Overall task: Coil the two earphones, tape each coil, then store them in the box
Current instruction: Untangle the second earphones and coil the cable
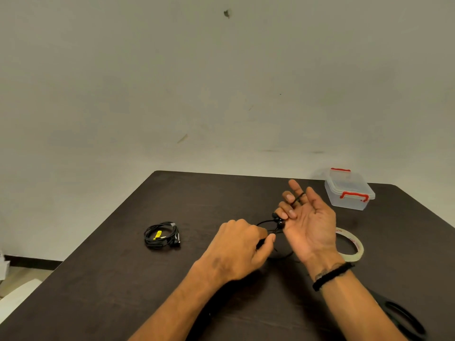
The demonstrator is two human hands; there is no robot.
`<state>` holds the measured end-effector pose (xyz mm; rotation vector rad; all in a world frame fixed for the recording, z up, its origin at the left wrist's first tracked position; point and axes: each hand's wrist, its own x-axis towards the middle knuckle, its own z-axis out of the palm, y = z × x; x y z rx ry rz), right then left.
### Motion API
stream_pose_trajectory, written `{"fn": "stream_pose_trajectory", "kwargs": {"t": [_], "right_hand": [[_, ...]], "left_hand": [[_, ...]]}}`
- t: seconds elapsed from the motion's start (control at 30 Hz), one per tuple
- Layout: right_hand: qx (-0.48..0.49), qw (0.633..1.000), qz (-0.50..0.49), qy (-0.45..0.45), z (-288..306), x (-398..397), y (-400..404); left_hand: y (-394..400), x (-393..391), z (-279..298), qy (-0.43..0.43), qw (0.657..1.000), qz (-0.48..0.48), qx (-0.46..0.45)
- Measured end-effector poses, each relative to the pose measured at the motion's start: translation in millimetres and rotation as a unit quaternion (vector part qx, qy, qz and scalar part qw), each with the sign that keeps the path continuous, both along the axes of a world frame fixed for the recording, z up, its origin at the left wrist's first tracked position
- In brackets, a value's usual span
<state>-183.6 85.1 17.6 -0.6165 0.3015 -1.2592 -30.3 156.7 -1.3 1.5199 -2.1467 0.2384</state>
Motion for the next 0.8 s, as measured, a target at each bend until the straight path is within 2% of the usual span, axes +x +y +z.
{"fn": "stream_pose_trajectory", "kwargs": {"t": [0.2, 0.33, 0.43, 0.57, 0.67, 0.8], "right_hand": [[-0.073, 0.978, -0.049, 0.189, -4, 7, 5], [-0.118, 0.956, 0.0, 0.27, -1, 14, 15], [-0.179, 0.919, 0.035, 0.349, 1, 24, 27], [-0.253, 0.875, 0.082, 0.404, -3, 33, 42], [-0.294, 0.848, 0.079, 0.433, -5, 37, 48], [-0.297, 0.85, 0.089, 0.426, 0, 39, 53]], "left_hand": [[-1, 11, 8, 0.07, 0.997, -0.023, -0.031], [-5, 18, 12, 0.159, 0.985, -0.021, -0.057], [-4, 21, 14, 0.206, 0.975, -0.017, -0.075], [-5, 26, 13, 0.226, 0.971, -0.026, -0.069], [-4, 30, 13, 0.227, 0.969, 0.005, -0.096], [-2, 32, 15, 0.186, 0.968, 0.044, -0.164]]}}
